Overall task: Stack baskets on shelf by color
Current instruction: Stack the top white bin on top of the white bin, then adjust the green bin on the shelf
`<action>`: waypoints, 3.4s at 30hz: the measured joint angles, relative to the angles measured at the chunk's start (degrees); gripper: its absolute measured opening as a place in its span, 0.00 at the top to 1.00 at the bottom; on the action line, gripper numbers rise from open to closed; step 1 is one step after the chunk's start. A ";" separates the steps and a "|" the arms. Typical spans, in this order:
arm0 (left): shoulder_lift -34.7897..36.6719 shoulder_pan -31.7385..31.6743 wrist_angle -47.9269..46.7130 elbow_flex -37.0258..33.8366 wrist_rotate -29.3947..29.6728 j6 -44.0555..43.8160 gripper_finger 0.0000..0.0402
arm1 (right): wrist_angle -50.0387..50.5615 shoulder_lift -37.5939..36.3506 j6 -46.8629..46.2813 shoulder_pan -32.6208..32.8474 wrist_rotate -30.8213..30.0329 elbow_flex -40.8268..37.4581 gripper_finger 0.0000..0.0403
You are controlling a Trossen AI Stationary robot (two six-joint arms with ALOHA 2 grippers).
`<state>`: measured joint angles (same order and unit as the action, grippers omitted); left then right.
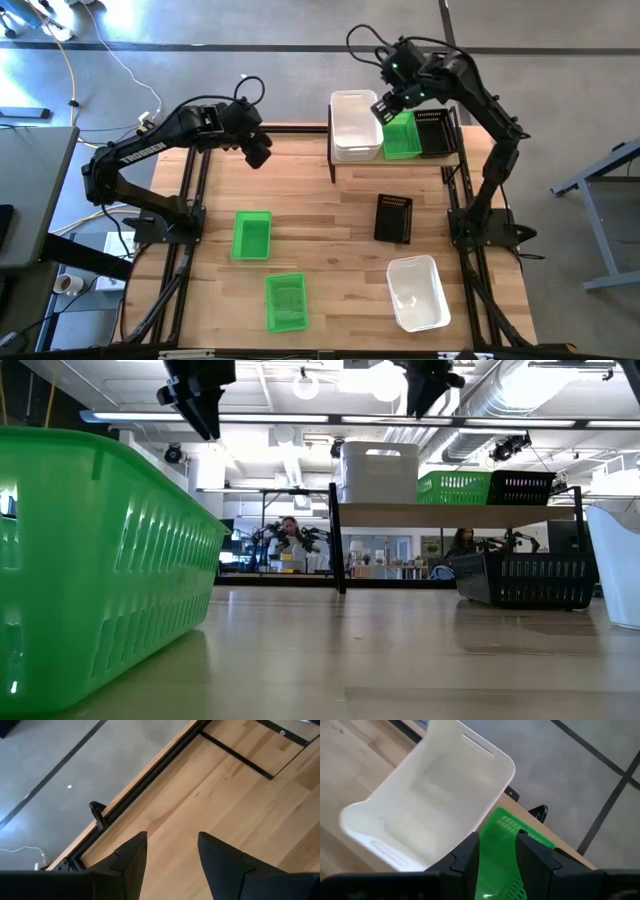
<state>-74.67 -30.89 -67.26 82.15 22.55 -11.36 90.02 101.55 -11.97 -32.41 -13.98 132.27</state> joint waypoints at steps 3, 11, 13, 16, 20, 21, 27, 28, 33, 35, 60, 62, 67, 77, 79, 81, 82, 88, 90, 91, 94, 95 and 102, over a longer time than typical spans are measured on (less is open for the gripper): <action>0.00 0.00 0.02 0.00 0.00 1.16 0.58 | -0.31 -2.07 -0.02 1.64 -0.18 -0.85 0.72; 0.00 -0.15 1.77 0.00 -0.04 2.03 0.58 | -3.27 -17.86 -3.36 5.78 -4.68 -24.32 0.72; 0.00 -0.25 1.78 0.00 -0.21 2.14 0.58 | -6.21 -21.91 -5.89 6.02 -4.93 -29.23 0.72; 0.00 -0.26 1.81 0.00 -0.44 2.15 0.58 | -11.71 -26.72 -9.35 5.95 -4.48 -36.08 0.72; 0.00 -0.26 1.81 0.00 -0.48 2.13 0.58 | -20.01 -31.01 -13.68 5.69 -5.07 -45.05 0.72; 0.00 -0.26 1.81 0.00 -0.50 2.12 0.58 | -22.54 -31.58 -14.32 5.43 -5.01 -47.25 0.72; 0.00 -0.22 1.77 0.00 -2.11 1.20 0.58 | -36.44 -31.50 -16.62 4.66 -3.96 -57.89 0.72; 0.00 -0.22 1.68 0.00 -3.01 0.79 0.58 | -38.27 -31.19 -16.87 4.66 -3.86 -59.22 0.72; 0.00 -0.17 0.33 0.00 -6.40 -0.37 0.58 | -43.43 -29.90 -19.12 4.66 -3.58 -63.08 0.72; 0.00 -0.05 -0.27 0.00 -6.90 -0.45 0.58 | -43.92 -29.06 -19.12 4.66 -3.41 -63.41 0.72; 0.00 2.12 -1.95 0.02 -6.29 1.58 0.58 | -29.06 -26.77 -24.15 6.03 -4.41 -53.64 0.72; 0.00 2.12 -1.97 0.02 -6.29 1.56 0.58 | -28.83 -26.67 -24.22 5.56 -2.29 -53.59 0.72; 0.00 2.10 -2.20 0.02 -6.29 2.95 0.58 | -25.11 -25.38 -26.83 5.43 -0.46 -54.86 0.72; 0.00 2.10 -2.27 0.02 -6.29 4.10 0.58 | -22.86 -24.63 -28.58 5.45 1.64 -54.86 0.72; 0.00 2.10 -2.27 0.02 -6.29 4.10 0.58 | -23.42 -24.41 -28.57 5.56 3.00 -54.86 0.72; 0.00 2.10 -2.27 0.02 -6.29 4.10 0.58 | -24.00 -23.88 -28.57 6.11 3.59 -54.86 0.72; 0.00 2.10 -2.30 0.02 -6.30 4.10 0.58 | -23.98 -23.64 -28.57 6.39 3.58 -54.86 0.72; 0.00 2.10 -2.30 0.02 -6.32 4.10 0.58 | -24.76 -21.98 -28.57 7.48 4.24 -54.88 0.72; 0.00 2.10 -2.31 0.02 -6.31 4.10 0.58 | -26.02 -21.98 -28.55 7.86 4.14 -54.88 0.72; 0.00 2.10 -2.30 0.02 -6.31 4.10 0.58 | -26.52 -21.98 -28.44 8.05 4.11 -54.87 0.72; 0.00 2.10 -2.32 0.02 -6.45 4.09 0.58 | -26.55 -22.00 -28.20 8.12 4.16 -54.88 0.72; 0.00 2.10 -2.32 0.02 -6.47 4.08 0.58 | -26.37 -22.01 -28.17 8.11 4.17 -54.88 0.72; 0.00 2.12 -2.32 0.02 -6.49 4.01 0.58 | -26.34 -22.24 -28.13 8.10 3.54 -54.88 0.72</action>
<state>-74.67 -28.77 -69.58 82.17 16.05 -7.35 63.67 79.31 -40.10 -24.32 -10.44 77.38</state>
